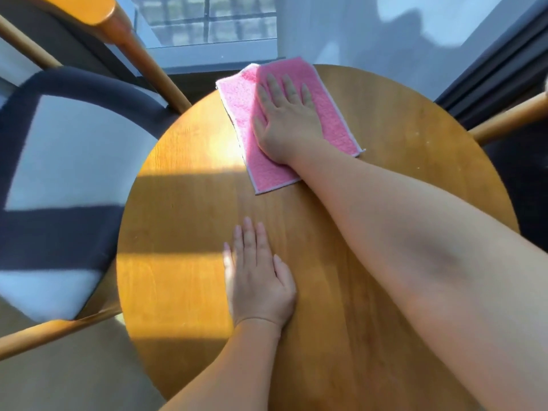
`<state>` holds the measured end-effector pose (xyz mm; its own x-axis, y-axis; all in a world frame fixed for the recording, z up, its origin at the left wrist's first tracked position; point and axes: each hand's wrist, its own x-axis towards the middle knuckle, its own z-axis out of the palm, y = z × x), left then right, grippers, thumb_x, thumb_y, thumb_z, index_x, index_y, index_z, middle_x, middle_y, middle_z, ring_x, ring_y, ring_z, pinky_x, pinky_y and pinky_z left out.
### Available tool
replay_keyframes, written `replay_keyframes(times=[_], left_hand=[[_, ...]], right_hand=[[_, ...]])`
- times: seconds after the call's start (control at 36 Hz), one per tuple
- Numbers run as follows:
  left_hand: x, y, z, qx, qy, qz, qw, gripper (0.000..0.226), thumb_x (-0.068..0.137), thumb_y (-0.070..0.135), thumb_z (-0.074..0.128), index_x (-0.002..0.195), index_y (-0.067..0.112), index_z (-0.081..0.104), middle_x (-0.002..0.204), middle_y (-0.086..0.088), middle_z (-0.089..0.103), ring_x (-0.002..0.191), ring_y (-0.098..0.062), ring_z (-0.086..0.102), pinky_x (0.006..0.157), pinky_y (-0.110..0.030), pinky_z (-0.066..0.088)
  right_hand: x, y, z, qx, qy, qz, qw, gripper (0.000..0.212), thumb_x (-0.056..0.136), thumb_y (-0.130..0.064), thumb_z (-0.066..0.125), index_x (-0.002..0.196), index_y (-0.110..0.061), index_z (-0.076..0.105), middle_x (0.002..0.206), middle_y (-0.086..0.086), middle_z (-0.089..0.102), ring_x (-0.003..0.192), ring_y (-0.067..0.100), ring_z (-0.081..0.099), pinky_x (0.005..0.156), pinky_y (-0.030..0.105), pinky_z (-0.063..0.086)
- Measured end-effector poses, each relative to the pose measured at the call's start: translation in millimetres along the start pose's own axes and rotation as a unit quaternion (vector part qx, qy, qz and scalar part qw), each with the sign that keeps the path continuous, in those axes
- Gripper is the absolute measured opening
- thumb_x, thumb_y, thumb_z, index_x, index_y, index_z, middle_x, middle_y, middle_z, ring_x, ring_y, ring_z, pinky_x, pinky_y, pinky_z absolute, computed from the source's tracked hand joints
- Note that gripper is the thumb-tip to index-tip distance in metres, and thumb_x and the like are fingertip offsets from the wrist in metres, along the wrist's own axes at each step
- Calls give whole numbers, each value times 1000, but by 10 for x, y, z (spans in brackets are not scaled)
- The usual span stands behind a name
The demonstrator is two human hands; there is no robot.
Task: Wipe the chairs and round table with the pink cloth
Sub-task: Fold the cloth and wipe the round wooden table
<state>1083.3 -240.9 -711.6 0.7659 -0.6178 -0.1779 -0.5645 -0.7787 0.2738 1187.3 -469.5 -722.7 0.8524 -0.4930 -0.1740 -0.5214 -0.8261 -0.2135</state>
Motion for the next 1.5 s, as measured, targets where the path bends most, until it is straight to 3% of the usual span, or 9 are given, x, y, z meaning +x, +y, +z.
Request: replay_keyframes(times=[0.17, 0.33, 0.53, 0.61, 0.69, 0.75, 0.97, 1.31, 1.5], left_hand=[[14, 10, -21, 4, 7, 5, 1000, 64, 83, 28, 26, 137, -2, 42, 147, -19, 35, 138, -33, 29, 113, -50, 18], [1, 1, -1, 6, 15, 5, 1000, 63, 84, 26, 30, 140, -1, 38, 151, -16, 30, 141, -30, 23, 114, -44, 7], [-9, 1, -15, 7, 17, 11, 1000, 66, 82, 27, 29, 141, -2, 35, 152, -16, 27, 142, -29, 19, 114, -44, 6], [-14, 11, -34, 8, 16, 12, 1000, 67, 81, 26, 30, 141, -2, 35, 152, -17, 27, 142, -30, 19, 114, -45, 8], [-18, 19, -45, 10, 12, 11, 1000, 67, 81, 27, 29, 142, -2, 34, 153, -17, 25, 142, -30, 18, 114, -45, 7], [-17, 23, -46, 11, 13, 9, 1000, 68, 81, 27, 29, 142, -2, 33, 153, -16, 25, 142, -29, 17, 114, -45, 7], [-19, 35, -52, 31, 4, 12, 999, 67, 82, 27, 30, 141, -4, 32, 152, -20, 25, 141, -32, 17, 114, -46, 6], [-3, 44, -51, 46, -15, 1, 999, 66, 84, 27, 30, 142, -3, 32, 152, -20, 24, 142, -33, 17, 114, -45, 5], [0, 49, -52, 46, -20, -1, 999, 66, 84, 30, 26, 138, -6, 37, 149, -23, 30, 139, -36, 25, 114, -50, 13]], right_hand=[[-711, 493, 28, -1, 10, 97, 995, 66, 96, -50, 11, 156, -21, 5, 164, 1, -2, 150, 23, -5, 118, 45, -8], [-1659, 922, 80, 6, 12, 193, 981, 67, 97, -53, 11, 156, -23, 3, 164, 1, -3, 150, 22, -6, 121, 44, -6], [-2851, 1311, 164, 3, 20, 327, 945, 72, 92, -57, 3, 156, -23, -2, 164, 3, -4, 150, 24, -7, 121, 45, -4], [-3242, 1356, 199, 17, 31, 394, 918, 71, 95, -58, 8, 156, -21, 1, 164, 4, -3, 149, 32, 8, 116, 51, 18], [-3380, 1335, 230, 37, 45, 434, 899, 69, 97, -55, 17, 155, -20, 5, 162, 10, 7, 125, 42, 42, 97, 49, 40], [-3356, 1339, 222, 32, 51, 433, 899, 69, 98, -52, 21, 155, -17, 7, 158, 16, 15, 118, 43, 46, 95, 48, 40], [-3222, 1406, 216, 3, 63, 412, 909, 70, 98, -50, 24, 154, -11, 8, 150, 21, 22, 120, 43, 41, 98, 52, 37], [-1984, 1724, 0, -43, 84, 359, 929, 73, 96, -52, 22, 153, -7, 13, 145, 25, 31, 122, 45, 38, 103, 55, 29], [-1378, 1796, -107, -46, 91, 302, 948, 72, 95, -50, 24, 152, -5, 19, 138, 24, 39, 120, 45, 40, 101, 54, 29]])
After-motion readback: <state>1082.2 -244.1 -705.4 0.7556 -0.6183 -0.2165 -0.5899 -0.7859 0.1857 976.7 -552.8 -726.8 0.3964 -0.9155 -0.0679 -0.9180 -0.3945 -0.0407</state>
